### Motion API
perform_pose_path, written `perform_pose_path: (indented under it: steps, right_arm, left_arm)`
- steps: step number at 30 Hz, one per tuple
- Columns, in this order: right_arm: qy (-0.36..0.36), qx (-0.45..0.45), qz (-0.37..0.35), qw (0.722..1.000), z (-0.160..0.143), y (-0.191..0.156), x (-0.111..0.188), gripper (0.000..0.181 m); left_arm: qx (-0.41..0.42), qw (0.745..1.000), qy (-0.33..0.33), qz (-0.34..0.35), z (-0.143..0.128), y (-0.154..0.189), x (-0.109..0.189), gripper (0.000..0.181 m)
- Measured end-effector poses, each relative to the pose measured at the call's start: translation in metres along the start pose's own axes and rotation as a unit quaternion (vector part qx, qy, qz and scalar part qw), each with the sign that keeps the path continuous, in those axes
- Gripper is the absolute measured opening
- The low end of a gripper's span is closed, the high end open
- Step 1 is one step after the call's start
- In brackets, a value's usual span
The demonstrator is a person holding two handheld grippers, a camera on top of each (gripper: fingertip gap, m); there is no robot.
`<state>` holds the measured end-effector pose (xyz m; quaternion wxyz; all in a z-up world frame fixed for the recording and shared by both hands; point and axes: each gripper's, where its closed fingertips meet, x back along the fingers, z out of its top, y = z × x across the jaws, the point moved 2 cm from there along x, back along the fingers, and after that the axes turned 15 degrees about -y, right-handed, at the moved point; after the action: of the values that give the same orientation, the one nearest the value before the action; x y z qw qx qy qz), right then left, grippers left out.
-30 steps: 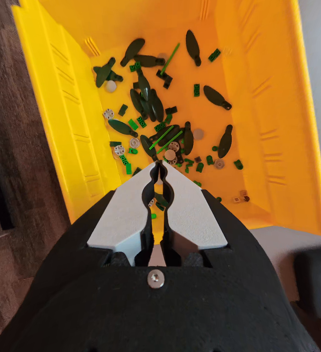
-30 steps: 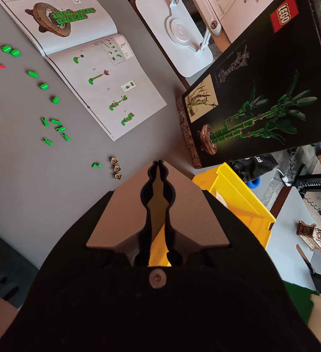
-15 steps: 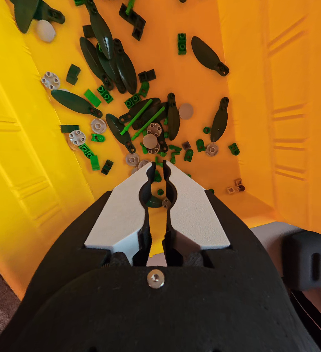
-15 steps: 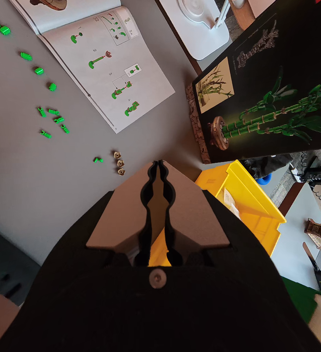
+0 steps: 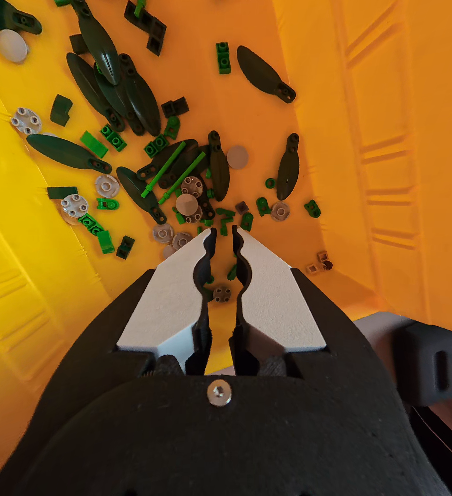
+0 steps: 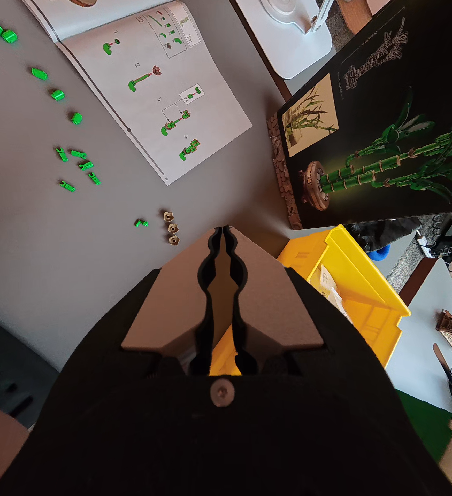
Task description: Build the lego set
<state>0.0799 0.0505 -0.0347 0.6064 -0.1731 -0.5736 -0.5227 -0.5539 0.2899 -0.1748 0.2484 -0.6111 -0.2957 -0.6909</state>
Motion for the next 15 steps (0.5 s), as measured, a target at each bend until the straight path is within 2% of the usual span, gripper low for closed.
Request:
perform_pose_path:
  steps: [11,15]
  right_arm:
    - [-0.005,0.002,0.005,1.0,0.0,-0.001,-0.003,0.001]
    - [-0.005,0.001,0.006,1.0,0.0,-0.001,-0.003,0.001]
  left_arm:
    - [-0.008,1.0,-0.019,0.019,-0.003,-0.002,-0.009,0.003]
    - [-0.014,0.999,-0.011,0.05,-0.004,-0.006,0.008,0.003]
